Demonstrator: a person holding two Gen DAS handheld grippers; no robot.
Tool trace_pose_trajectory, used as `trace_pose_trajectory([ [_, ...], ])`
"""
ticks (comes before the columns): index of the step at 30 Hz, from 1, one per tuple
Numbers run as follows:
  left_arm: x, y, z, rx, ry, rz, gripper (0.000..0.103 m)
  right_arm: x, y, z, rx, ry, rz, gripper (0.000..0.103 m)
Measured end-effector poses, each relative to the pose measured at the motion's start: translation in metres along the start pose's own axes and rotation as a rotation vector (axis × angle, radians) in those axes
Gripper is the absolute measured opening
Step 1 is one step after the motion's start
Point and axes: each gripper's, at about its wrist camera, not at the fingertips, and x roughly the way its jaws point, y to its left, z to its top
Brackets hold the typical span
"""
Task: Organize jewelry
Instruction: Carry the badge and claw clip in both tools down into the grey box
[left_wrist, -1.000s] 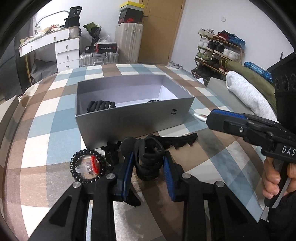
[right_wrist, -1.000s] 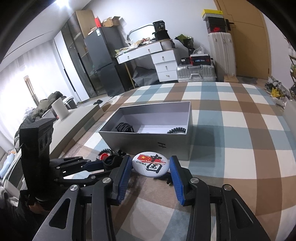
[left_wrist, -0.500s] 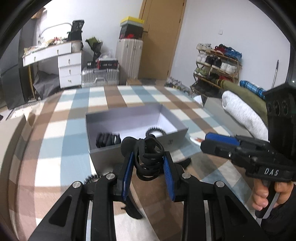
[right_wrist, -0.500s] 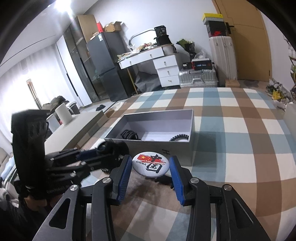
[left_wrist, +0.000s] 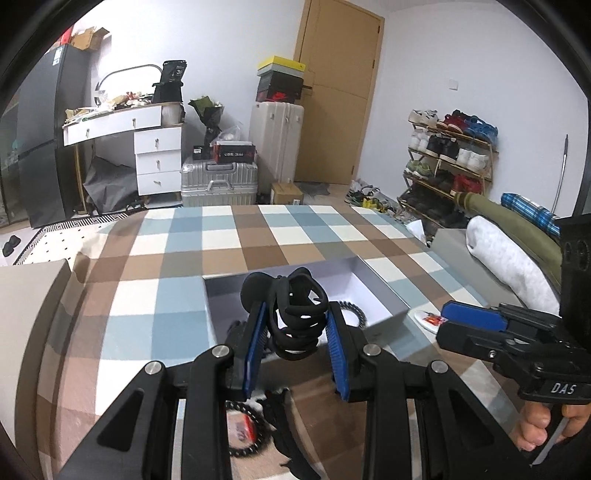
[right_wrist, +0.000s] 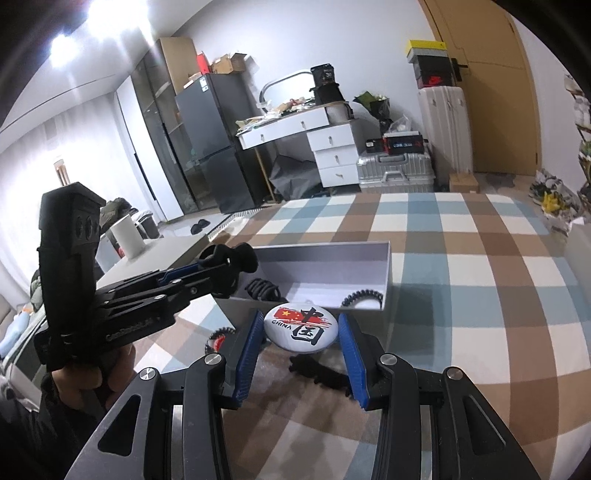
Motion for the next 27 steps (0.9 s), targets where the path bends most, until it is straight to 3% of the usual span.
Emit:
trace_pose_trajectory([
  [9,0.015,0.013,0.012,-0.025,-0.026,0.025,0.026,0.012,0.003,0.019,0.008,-0.043,-0.007,0.041],
  [15,0.033,0.015,0.007,-0.032,0.003,0.026,0.026,0.03,-0.003,0.025,0.034,-0.042,-0.014,0.041],
  [27,0.032,0.011,0.004,-0.017,0.028,0.025,0.026,0.049,-0.013,0.029,0.077,-0.009,-0.021,0.041],
])
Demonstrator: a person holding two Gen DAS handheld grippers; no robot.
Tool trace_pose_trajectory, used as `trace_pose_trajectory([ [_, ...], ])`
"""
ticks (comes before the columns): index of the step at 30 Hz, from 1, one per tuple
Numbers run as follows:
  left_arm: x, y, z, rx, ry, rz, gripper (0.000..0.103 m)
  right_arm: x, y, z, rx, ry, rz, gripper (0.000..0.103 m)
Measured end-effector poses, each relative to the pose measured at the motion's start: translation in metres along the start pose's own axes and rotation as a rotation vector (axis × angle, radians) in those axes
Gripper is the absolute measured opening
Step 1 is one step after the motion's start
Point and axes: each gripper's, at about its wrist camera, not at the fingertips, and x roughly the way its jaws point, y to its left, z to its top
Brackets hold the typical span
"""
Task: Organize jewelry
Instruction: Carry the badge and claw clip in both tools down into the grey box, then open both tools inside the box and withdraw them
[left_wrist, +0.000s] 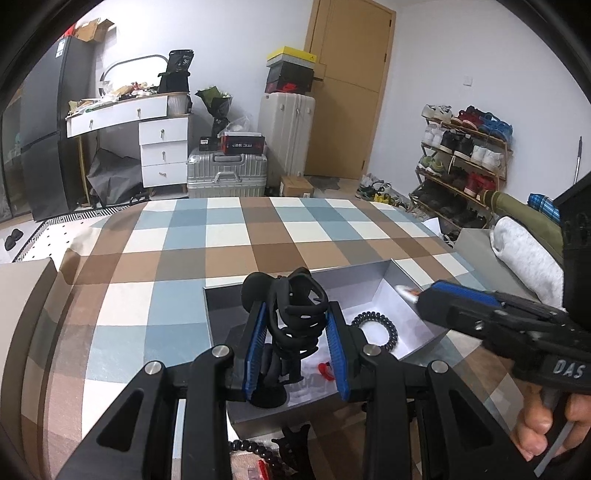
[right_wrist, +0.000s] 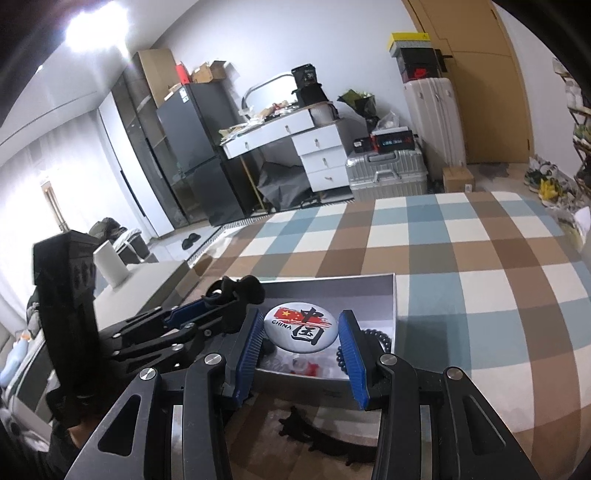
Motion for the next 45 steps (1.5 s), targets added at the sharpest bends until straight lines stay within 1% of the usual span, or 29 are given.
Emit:
trace_pose_trajectory([
  [4,0.006,0.002,-0.002,-0.01,0.027,-0.002,0.026,0.01,0.002,-0.002,0.001,0.021,-0.014,0.041],
  [9,0.007,0.002,-0.003,-0.022,0.042,-0.012,0.026,0.015,0.002,-0.003,0.007,0.034,-0.024,0.041],
  [17,0.006,0.003,-0.004,-0.045,0.044,-0.036,0.026,0.022,0.001,-0.001,0.009,0.046,-0.034,0.041],
  [22,0.006,0.003,-0.004,-0.041,0.04,-0.046,0.026,0.025,0.002,-0.002,0.006,0.056,-0.03,0.041],
  [34,0.007,0.003,-0.004,-0.036,0.043,-0.051,0.026,0.03,-0.001,-0.007,0.006,0.083,-0.03,0.043],
  [40,0.004,0.003,-0.005,-0.041,0.032,-0.061,0.026,0.02,0.001,-0.008,0.001,0.065,-0.036,0.043],
  [41,0.004,0.003,-0.004,-0.042,0.033,-0.064,0.026,0.016,0.002,-0.008,-0.009,0.052,-0.047,0.045],
  [43,0.003,0.003,-0.004,-0.041,0.031,-0.073,0.027,0.006,0.003,-0.009,-0.024,0.022,-0.073,0.056],
  [44,0.002,0.002,-0.004,-0.038,0.024,-0.077,0.028,0.0,0.003,-0.01,-0.029,0.009,-0.084,0.059],
  [45,0.002,0.001,-0.005,-0.036,0.019,-0.076,0.028,-0.004,0.001,-0.011,-0.028,0.006,-0.09,0.065],
])
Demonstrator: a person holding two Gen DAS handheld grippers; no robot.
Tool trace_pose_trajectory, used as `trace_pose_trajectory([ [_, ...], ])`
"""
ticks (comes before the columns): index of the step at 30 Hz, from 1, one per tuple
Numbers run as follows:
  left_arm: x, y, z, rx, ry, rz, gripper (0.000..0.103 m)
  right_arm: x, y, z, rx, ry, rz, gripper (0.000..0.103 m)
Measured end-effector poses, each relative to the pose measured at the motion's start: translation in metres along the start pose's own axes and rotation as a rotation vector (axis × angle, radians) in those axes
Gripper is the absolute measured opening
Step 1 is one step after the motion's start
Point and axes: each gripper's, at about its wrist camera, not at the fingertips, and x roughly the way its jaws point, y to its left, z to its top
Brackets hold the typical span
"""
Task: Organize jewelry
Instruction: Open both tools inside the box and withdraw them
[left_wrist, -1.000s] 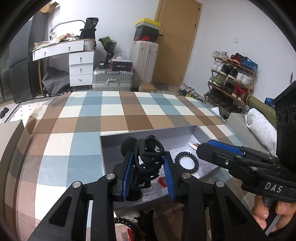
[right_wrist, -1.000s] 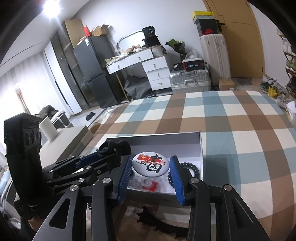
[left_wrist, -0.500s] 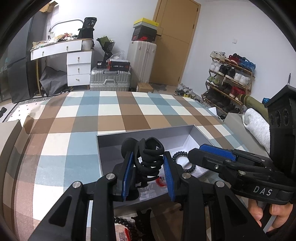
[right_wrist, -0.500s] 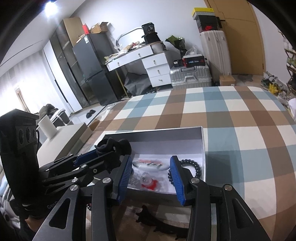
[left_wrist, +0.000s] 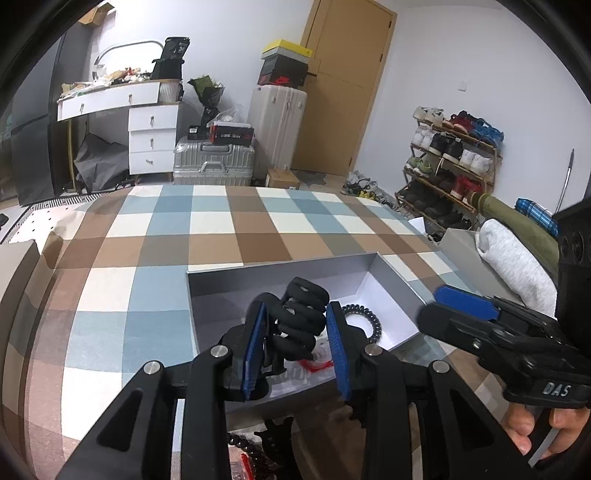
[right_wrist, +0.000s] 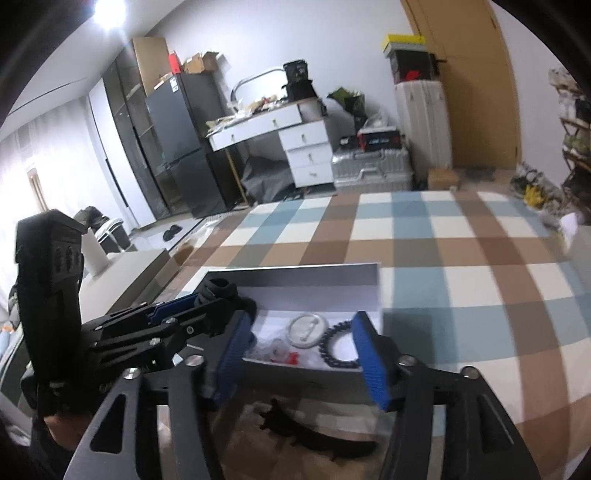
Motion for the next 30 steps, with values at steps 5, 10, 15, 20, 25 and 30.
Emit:
trace_pose_trajectory([
  [5,-0.002,-0.005,0.0,0.006,-0.01,-0.003,0.047,-0.012,-0.01,-0.009,0.005,0.019,-0.044,0.073],
  [10,-0.003,-0.009,-0.002,0.007,0.009,-0.013,0.079,-0.023,-0.025,-0.018,0.039,0.023,-0.06,0.081],
  [15,-0.017,-0.012,-0.007,0.01,0.012,0.035,0.089,-0.019,-0.034,-0.024,0.067,0.054,-0.07,0.091],
  [20,-0.03,-0.008,-0.023,-0.006,0.042,0.071,0.1,-0.007,-0.03,-0.032,0.048,0.118,-0.107,0.096],
  [25,-0.041,0.003,-0.042,-0.045,0.067,0.115,0.1,0.004,-0.026,-0.042,0.027,0.204,-0.121,0.099],
  [30,-0.045,0.004,-0.05,-0.016,0.081,0.161,0.1,0.012,-0.021,-0.048,0.026,0.247,-0.109,0.101],
])
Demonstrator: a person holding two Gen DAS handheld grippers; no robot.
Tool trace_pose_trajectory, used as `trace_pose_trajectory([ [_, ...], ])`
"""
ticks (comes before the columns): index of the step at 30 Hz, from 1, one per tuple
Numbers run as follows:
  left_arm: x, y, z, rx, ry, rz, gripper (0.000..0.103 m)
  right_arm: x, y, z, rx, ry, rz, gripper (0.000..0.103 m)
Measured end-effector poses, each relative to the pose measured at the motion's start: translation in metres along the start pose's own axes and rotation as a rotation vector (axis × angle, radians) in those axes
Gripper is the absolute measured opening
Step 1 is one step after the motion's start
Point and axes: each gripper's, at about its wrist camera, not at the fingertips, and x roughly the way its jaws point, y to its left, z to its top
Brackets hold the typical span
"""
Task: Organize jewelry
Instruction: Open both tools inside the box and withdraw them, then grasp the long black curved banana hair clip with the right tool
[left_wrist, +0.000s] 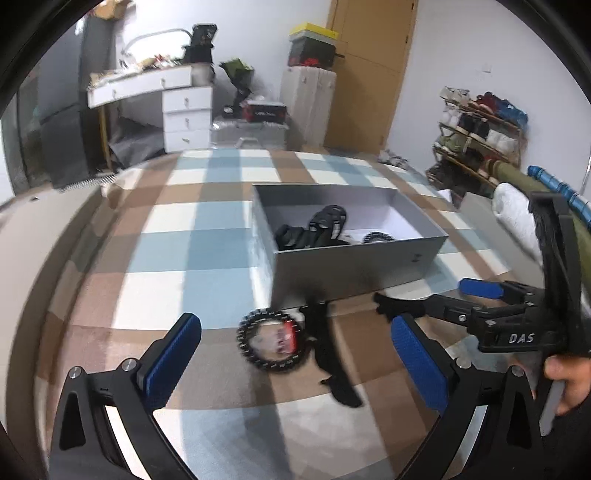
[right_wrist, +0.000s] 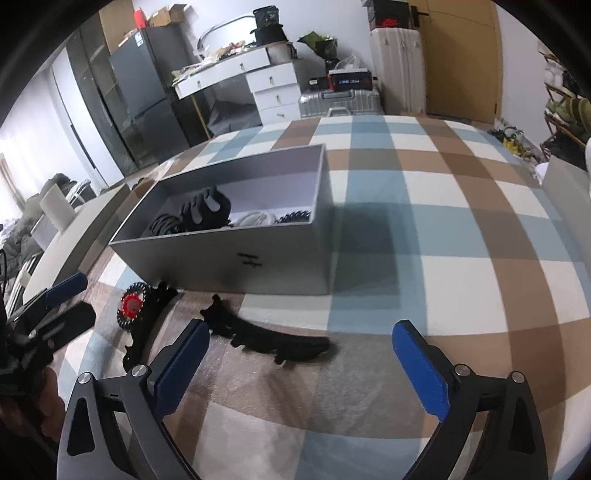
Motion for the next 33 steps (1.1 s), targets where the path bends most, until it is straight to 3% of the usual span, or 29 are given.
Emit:
trace_pose_trajectory([
  [14,-0.002,0.017,-0.013,-0.062,0.008,0.016,0.101,0.016,0.027,-0.004,-0.056,0.056,0.002,0.103],
  [28,0.002,0.019,-0.014,-0.061,0.029,0.026,0.102,0.036,0.049,0.003,-0.155,0.088,-0.121,0.103],
  [33,0.004,0.021,-0.015,-0.074,0.044,0.019,0.101,0.032,0.038,0.001,-0.153,0.098,-0.14,0.103],
])
